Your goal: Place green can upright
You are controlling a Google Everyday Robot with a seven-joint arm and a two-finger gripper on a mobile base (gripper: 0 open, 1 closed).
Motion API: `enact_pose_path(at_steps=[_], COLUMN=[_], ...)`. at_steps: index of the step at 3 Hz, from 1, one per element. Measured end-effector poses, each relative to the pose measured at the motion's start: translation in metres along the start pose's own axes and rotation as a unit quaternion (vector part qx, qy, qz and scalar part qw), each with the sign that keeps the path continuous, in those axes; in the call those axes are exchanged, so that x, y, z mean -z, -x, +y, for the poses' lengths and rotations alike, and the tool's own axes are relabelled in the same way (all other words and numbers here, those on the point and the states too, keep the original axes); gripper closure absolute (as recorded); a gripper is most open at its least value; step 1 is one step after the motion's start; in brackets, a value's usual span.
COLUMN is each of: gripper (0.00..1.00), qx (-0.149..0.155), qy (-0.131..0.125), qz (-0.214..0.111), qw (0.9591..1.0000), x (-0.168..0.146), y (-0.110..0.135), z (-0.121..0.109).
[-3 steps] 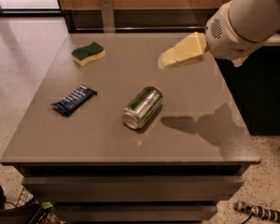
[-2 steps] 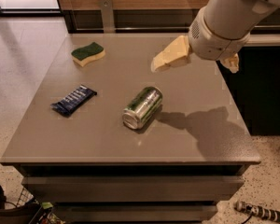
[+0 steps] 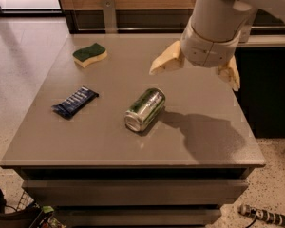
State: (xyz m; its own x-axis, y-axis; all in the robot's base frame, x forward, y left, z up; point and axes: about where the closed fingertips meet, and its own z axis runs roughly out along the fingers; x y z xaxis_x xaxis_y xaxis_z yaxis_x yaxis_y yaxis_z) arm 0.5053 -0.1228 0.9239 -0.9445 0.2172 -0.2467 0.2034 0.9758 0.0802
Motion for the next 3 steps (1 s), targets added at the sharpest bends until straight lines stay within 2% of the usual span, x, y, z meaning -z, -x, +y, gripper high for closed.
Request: enact_pose_path(at_steps=[1, 2, 3], gripper=[0.00, 0.00, 0.00], qx=[-0.078, -0.118, -0.124], qy=[0.020, 0.028, 0.018], qz=[0.010, 0.015, 0.023], qw=[0.9967, 0.9925, 0.9919], x=[-0.023, -0.038, -0.042], y=[-0.001, 0.006, 0.014], z=[0.013, 0.032, 0.055])
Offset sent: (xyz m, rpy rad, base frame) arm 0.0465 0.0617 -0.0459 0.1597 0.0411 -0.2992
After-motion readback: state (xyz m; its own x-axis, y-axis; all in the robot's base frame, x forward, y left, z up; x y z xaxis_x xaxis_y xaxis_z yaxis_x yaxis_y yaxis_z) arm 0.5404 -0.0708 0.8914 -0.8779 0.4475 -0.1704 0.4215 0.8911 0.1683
